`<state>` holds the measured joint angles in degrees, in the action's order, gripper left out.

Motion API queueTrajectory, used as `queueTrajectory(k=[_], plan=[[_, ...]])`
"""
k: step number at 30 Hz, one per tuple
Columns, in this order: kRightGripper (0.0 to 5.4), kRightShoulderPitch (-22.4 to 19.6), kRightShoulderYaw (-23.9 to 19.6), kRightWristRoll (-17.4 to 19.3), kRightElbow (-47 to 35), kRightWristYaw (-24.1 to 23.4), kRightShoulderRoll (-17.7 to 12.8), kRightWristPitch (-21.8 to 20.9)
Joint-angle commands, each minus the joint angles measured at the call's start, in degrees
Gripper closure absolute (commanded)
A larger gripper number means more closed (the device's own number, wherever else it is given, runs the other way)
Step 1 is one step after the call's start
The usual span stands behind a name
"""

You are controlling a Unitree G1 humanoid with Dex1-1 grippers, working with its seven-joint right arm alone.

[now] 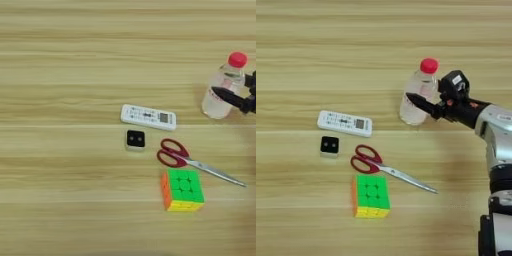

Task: Move the objects on the table

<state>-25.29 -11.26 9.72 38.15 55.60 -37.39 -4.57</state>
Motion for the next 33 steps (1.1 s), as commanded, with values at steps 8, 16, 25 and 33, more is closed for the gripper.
queueTrajectory(k=[8, 16, 25, 33], plan=[[2.23, -5.8, 0.8, -0.5, 3.5, -0.6, -1.1, -6.4], [1.10, -6.4, 1.2, -0.3, 4.5, -0.3, -1.2, -7.1], [0.10, -7.6, 0.2, 0.5, 3.9, -0.9, -1.4, -7.7], [0.05, -8.8, -1.2, 1.3, 2.2, -2.1, -1.4, -8.4]])
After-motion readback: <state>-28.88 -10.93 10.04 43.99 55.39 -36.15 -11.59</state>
